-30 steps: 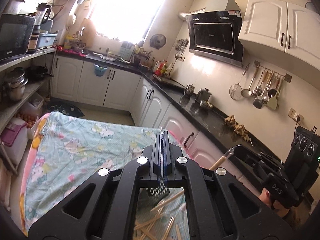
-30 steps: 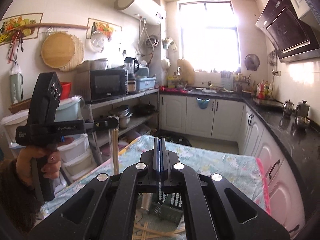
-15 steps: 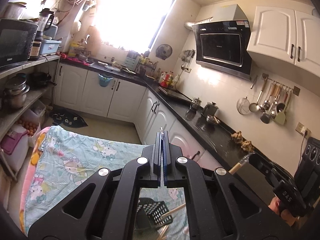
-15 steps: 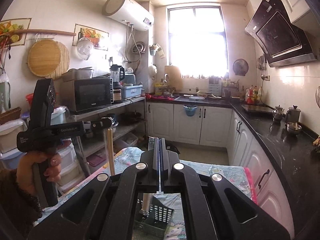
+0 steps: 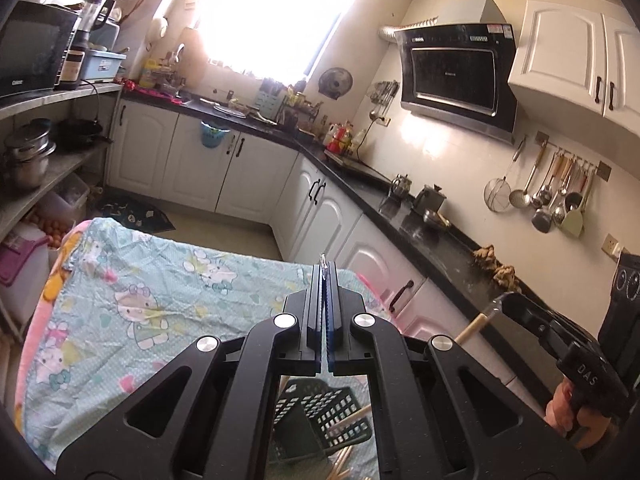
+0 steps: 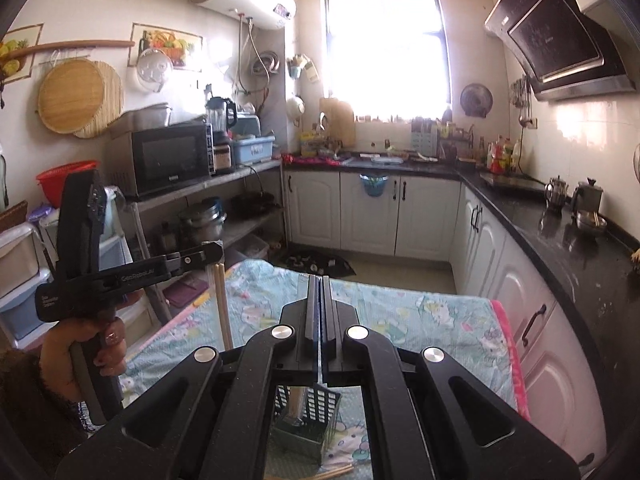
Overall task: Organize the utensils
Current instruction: 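Lift the right tool's chopstick over the caddy while the left tool carries its own, then lower the chopsticks into the caddy and open both grippers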
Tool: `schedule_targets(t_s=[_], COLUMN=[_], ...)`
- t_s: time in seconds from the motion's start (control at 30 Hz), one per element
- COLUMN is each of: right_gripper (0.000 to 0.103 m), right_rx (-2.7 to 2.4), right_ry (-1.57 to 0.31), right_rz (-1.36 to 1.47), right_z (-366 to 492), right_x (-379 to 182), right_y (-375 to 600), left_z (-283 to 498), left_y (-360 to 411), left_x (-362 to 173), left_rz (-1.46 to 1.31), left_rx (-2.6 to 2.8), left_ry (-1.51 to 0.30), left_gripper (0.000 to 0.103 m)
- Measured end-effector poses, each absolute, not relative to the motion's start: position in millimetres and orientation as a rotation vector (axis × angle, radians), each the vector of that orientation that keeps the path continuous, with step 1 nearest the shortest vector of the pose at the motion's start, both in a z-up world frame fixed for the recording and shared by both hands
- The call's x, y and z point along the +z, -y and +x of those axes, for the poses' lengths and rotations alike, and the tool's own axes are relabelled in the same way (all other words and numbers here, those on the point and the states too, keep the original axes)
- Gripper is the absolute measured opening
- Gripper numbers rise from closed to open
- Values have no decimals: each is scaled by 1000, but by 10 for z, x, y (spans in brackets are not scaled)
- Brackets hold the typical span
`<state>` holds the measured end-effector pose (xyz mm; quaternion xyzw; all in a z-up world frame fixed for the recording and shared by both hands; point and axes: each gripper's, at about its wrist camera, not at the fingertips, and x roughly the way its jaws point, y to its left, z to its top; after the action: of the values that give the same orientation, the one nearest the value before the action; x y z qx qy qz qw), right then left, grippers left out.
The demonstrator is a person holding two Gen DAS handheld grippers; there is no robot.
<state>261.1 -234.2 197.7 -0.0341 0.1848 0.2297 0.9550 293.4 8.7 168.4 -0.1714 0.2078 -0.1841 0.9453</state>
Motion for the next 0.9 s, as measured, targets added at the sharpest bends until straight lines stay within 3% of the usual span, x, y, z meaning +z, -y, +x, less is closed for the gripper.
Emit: schedule_targets(t_s=[0.5, 0.57, 0.63, 0.7, 0.77, 0.9], right_gripper=[1, 2, 5, 29, 35, 45], right_rx=[454, 447, 441, 424, 411, 410], right_ry=[-478, -484, -486, -489, -472, -459], right_rz=[-55, -70, -82, -94, -114, -128], right_z=[2810, 2809, 2806, 2797, 2754, 2706], right_x=[1485, 1449, 1420, 1391, 1372, 1346], right_y=[2266, 2229, 2201, 2183, 2155, 2139], left_z=[2906, 2882, 2843, 2794, 2743, 2657], left_y=[21, 23, 25, 21, 7, -57], left_x=[1203, 1168, 1153, 1155, 1163, 1201], left_rz=[-251, -244, -236, -217, -198, -196], left_rx=[-357, -347, -338, -319, -300, -257], left_ry=[-483, -482, -475, -461, -443, -431], left_gripper=[1, 13, 34, 37, 42, 65])
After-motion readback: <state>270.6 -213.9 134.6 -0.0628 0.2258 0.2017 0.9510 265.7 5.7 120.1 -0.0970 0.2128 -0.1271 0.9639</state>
